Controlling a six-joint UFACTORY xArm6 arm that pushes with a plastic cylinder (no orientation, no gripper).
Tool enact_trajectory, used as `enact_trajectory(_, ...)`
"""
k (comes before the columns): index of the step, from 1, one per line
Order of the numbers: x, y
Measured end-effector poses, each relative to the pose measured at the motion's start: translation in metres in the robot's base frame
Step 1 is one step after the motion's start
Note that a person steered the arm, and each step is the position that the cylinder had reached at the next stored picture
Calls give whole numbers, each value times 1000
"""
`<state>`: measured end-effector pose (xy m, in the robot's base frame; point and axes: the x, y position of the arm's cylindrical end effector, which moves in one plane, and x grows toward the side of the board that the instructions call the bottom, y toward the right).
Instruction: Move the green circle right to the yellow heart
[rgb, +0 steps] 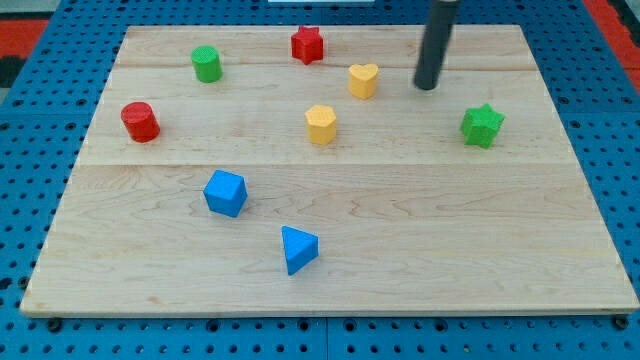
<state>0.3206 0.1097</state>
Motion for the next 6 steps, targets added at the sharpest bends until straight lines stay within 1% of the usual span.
enact_trajectory(1,-3,-36)
enact_trajectory(2,-6,-92)
enact_trajectory(3,-38,-109)
enact_trajectory(4,-18,-106)
enact_trajectory(5,-7,-136)
enact_trajectory(6,-2,-253)
